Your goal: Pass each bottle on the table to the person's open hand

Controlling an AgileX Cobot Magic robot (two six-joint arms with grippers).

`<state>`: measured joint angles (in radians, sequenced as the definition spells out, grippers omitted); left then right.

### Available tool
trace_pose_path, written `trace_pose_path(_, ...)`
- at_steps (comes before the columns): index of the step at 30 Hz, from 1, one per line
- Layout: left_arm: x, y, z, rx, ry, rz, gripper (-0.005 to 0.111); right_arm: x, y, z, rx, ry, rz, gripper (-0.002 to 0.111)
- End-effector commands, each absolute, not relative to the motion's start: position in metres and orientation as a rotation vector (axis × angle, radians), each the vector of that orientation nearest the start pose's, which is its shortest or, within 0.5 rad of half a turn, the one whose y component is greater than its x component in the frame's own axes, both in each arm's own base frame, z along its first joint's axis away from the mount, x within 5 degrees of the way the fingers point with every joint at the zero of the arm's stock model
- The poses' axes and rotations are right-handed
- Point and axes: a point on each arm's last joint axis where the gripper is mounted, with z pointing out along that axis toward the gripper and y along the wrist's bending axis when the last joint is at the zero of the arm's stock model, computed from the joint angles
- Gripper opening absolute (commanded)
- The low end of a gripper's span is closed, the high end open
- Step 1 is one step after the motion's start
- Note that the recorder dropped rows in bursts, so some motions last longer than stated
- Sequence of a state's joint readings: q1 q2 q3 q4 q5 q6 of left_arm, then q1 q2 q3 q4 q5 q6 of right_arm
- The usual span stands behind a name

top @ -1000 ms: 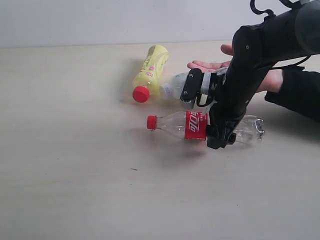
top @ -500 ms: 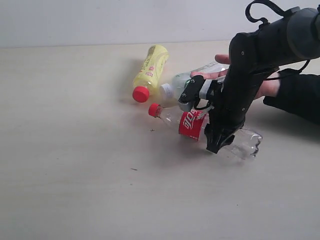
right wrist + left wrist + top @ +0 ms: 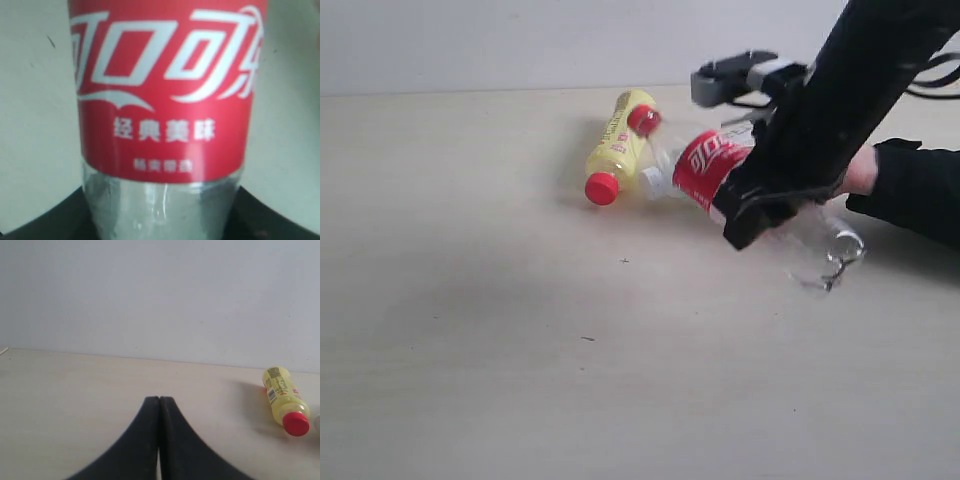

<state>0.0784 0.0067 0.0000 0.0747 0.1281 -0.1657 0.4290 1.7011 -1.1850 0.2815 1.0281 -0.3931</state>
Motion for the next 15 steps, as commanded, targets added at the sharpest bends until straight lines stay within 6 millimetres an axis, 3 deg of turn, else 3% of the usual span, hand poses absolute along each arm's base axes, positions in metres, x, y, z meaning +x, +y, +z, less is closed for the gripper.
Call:
trace_pose_path(1, 0.056, 0.005, 0.202, -0.143, 1.602, 0.000, 0.000, 0.282, 0.143, 0.286, -0.839, 2.641, 0.255, 0.000)
trace_pose_path(3, 0.056, 0.005, 0.202, -0.143, 1.602, 0.000, 0.000, 0.290, 0.132, 0.296, -0.660, 2.642, 0.145, 0.000)
trace_pose_path(6, 0.056, 0.005, 0.202, -0.143, 1.602, 0.000, 0.000, 0.312, 0.116, 0.284, -0.462, 2.735, 0.073, 0.000)
trace_pose_path(10, 0.056, 0.005, 0.202, -0.143, 1.602, 0.000, 0.000, 0.336, 0.115, 0.252, -0.428, 2.825, 0.051, 0.000)
trace_pose_path(15, 0.056, 0.005, 0.202, -0.143, 1.602, 0.000, 0.000, 0.357, 0.123, 0.227, -0.426, 2.872, 0.045, 0.000)
